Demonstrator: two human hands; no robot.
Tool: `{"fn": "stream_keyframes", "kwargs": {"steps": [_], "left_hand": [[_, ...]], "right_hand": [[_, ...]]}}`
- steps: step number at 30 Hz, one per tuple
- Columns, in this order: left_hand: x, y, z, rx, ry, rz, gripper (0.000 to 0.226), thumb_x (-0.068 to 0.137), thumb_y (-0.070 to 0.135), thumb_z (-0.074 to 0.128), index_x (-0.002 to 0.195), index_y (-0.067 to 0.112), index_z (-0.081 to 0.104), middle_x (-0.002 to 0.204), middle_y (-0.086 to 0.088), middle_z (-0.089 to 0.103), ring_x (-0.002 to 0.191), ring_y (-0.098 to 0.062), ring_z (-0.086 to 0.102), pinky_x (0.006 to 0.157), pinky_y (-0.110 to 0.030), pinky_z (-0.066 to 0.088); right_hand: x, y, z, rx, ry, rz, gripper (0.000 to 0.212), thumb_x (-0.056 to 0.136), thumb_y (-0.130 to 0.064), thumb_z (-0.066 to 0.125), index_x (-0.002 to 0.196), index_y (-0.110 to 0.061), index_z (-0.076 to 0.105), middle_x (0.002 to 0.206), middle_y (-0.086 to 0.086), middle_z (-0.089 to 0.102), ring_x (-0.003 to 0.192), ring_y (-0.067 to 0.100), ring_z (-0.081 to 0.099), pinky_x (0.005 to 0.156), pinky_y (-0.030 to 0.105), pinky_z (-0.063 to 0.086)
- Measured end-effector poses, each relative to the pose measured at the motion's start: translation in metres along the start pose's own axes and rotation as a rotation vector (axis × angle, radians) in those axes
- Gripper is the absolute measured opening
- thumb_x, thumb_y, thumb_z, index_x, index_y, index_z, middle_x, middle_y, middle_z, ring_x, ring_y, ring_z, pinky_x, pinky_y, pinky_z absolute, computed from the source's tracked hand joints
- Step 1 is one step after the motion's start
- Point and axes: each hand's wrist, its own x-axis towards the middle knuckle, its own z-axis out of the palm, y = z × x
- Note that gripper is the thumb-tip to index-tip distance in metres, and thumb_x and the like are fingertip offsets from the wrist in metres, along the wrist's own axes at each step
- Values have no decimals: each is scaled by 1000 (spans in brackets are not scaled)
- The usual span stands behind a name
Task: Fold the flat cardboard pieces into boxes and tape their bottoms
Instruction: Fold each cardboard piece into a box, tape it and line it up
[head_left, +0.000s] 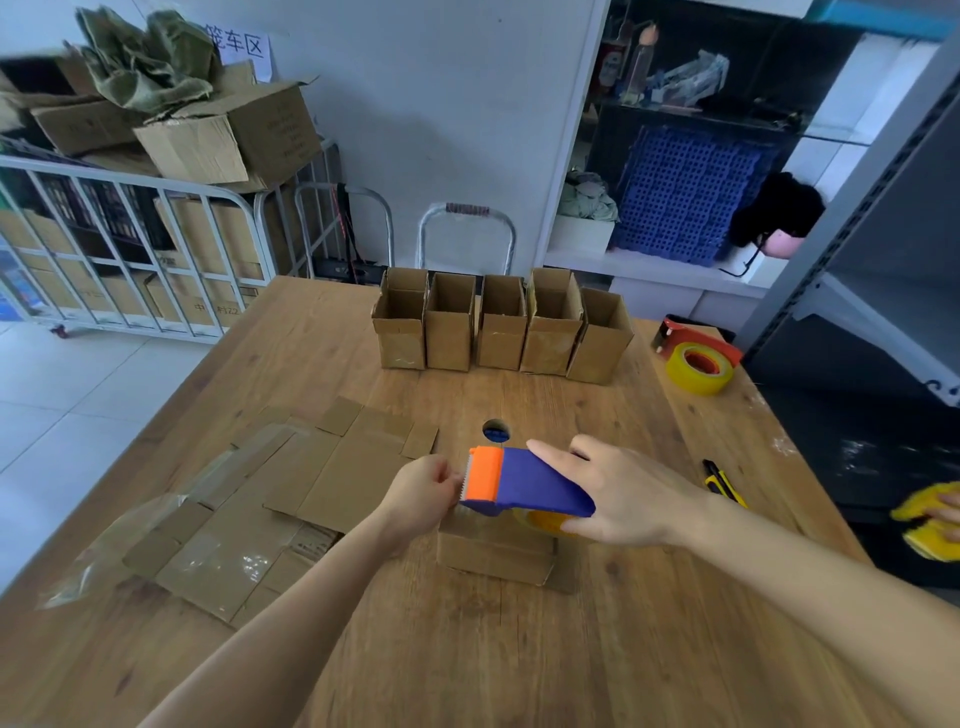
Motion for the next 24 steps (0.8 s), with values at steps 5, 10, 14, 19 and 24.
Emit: {"fn": "stream_keyframes", "kwargs": {"steps": [5,10,14,19,24], "left_hand": [[-2,0,2,16,35,19,29,96,20,53,68,15,44,69,1,51,62,-10,43,53,-21,32],[-4,0,6,-62,-24,0,26,96,21,52,71,15,47,81,-9,59,72,-16,49,65,-28,40],[-6,-2,3,-118,-69,-21,25,97,26,53,75,14,50,76,-5,53,71,-16,47,65,-29,38],[-5,-3,1,-255,-88,-67,20,95,22,55,79,11,52,79,-6,54,75,-18,50,68,-34,40],[-4,-11,2,-408,-73,-88,21,93,21,55,73,13,52,75,-2,60,81,-21,58,91,-48,50]], "right_hand": [[-8,9,4,82,-43,72,102,79,-64,64,154,-35,1,113,-6,37,91,10,47,76,21,43],[-14,18,6,164,-63,84,103,76,-65,67,154,-34,6,107,-9,36,83,1,42,67,14,33],[-14,23,9,204,-58,64,103,75,-64,69,153,-33,9,109,-11,38,87,-3,42,70,12,33],[-9,29,8,227,-56,53,105,71,-63,72,153,-34,13,108,-10,42,91,4,44,82,21,41],[-2,27,7,205,-57,45,101,74,-60,72,152,-35,14,105,-11,41,88,4,44,76,15,37]]}}
